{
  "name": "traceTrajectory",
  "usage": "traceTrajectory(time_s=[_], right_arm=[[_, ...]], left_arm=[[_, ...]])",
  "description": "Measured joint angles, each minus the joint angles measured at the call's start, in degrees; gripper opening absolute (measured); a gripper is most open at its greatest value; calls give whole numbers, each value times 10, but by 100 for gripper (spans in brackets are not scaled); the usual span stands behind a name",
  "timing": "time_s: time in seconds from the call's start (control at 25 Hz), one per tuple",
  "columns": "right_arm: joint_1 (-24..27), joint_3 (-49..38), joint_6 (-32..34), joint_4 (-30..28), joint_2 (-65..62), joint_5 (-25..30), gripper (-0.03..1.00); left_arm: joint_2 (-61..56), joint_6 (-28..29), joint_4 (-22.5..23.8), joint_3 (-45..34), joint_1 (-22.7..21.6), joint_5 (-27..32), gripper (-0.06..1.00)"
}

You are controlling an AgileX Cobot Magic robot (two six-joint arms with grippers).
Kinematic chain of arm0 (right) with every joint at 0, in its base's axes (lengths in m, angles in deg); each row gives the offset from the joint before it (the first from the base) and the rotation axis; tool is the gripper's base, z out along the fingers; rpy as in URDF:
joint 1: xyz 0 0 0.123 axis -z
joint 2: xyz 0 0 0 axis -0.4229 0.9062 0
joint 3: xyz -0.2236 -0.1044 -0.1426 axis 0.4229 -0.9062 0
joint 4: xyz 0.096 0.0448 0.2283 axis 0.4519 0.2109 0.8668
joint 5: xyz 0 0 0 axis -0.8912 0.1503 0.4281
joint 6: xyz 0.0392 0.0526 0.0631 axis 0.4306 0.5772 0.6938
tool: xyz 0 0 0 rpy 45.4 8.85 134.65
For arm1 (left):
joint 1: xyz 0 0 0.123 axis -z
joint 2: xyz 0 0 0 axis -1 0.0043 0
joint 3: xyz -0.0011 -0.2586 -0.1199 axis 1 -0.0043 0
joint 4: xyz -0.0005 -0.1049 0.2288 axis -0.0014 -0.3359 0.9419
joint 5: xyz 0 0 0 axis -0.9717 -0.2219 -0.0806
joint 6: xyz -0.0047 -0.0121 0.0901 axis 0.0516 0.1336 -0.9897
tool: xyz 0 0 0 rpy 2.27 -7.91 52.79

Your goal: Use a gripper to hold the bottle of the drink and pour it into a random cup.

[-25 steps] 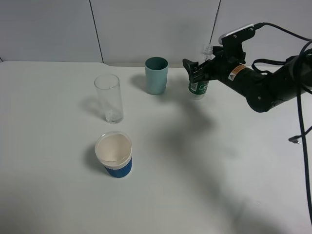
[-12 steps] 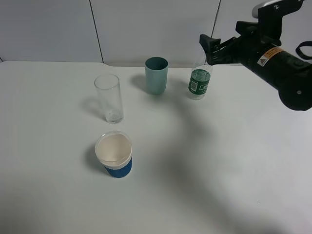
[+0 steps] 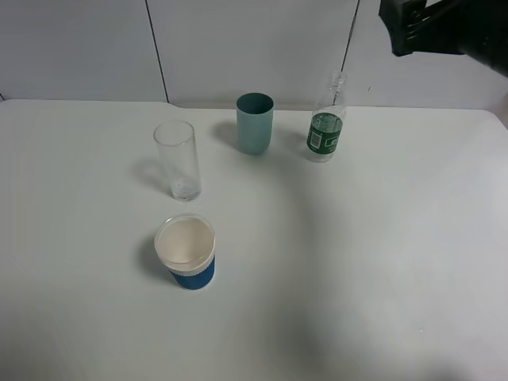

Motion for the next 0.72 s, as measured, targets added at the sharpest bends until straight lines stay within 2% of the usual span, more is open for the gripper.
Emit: traceTrajectory(time_s=[0.24, 0.48, 0.72], right_arm=[[26, 0, 2, -2, -108, 98, 92], [48, 0, 5, -5, -203, 219, 92], [51, 0, 6, -5, -278, 324, 92]], left_arm=[[0, 0, 0, 0, 0, 0, 99], [0, 0, 0, 0, 0, 0, 99], [0, 0, 0, 0, 0, 0, 99]])
